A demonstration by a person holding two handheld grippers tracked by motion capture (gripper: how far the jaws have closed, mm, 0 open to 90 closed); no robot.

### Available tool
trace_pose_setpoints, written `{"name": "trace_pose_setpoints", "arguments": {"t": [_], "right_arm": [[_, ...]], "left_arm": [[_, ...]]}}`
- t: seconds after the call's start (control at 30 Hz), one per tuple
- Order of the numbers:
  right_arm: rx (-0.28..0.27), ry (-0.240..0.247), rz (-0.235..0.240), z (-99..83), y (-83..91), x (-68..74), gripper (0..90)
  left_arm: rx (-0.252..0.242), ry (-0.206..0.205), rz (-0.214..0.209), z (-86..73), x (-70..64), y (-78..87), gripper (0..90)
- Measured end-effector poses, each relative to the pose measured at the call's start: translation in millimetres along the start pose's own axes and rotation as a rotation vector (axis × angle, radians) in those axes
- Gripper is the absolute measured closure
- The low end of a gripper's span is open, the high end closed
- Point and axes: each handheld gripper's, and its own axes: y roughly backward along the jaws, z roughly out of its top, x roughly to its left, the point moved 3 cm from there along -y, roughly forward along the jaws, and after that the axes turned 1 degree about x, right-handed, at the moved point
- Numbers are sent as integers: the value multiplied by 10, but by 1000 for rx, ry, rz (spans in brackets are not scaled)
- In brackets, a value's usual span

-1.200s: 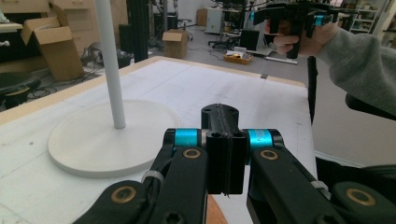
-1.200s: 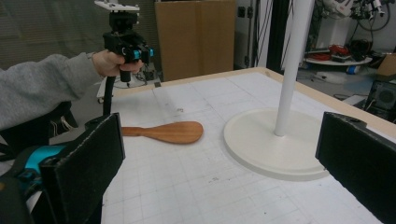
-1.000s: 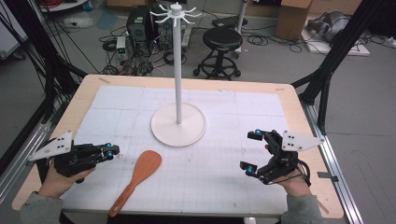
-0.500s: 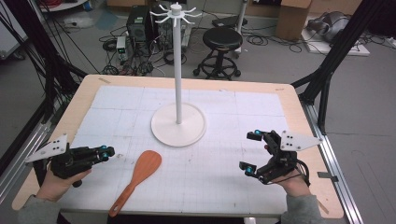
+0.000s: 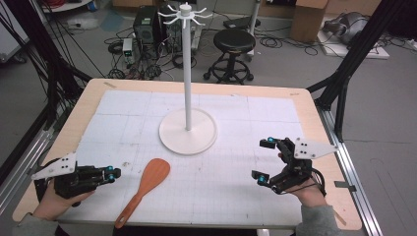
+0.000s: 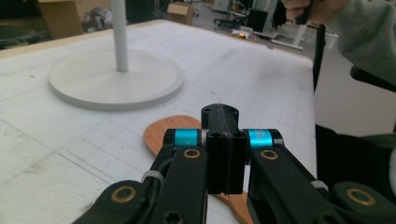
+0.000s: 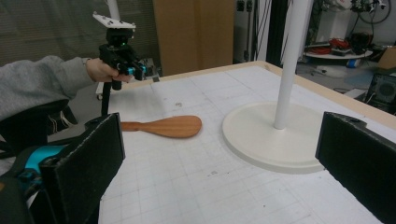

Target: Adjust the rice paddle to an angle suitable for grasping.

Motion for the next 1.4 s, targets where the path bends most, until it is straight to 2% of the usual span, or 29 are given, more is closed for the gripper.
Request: {"name": "trace_pose_setpoints", "arguments": {"t": [0.1, 0.23, 0.3, 0.33, 0.4, 0.53, 0.7, 0.83, 0.97, 1.07, 1.33, 1.4], "right_arm": [[12, 3, -2, -12, -21, -4, 1], [16, 8, 2, -15, -33, -1, 1], [19, 4, 1, -18, -29, -1, 1], [19, 4, 1, -18, -29, -1, 1], [16, 3, 0, -19, -27, -5, 1], [24, 4, -1, -30, -35, -7, 1], [32, 5, 0, -45, -59, -16, 1], [43, -3, 0, -60, -64, -18, 1], [43, -6, -1, -61, -59, -17, 1], [42, -3, -2, -62, -57, -23, 1], [58, -10, -4, -91, -78, -36, 1], [59, -12, -8, -96, -77, -44, 1]], "left_arm": [[26, -7, -3, -23, -27, -29, 895], [23, -11, 6, -21, -47, -66, 896], [12, 1, -21, -12, -81, -107, 895], [12, 1, -21, -12, -81, -107, 896], [9, 23, -50, -24, -92, -137, 895], [40, 33, -70, -62, -117, -199, 895], [77, -18, -82, -50, -208, -293, 895], [89, -30, -78, -36, -245, -325, 895], [138, -51, -101, -64, -344, -434, 895], [149, -61, -96, -67, -355, -472, 895], [173, -58, -96, -94, -352, -524, 895], [191, -44, -91, -118, -343, -550, 895]]}}
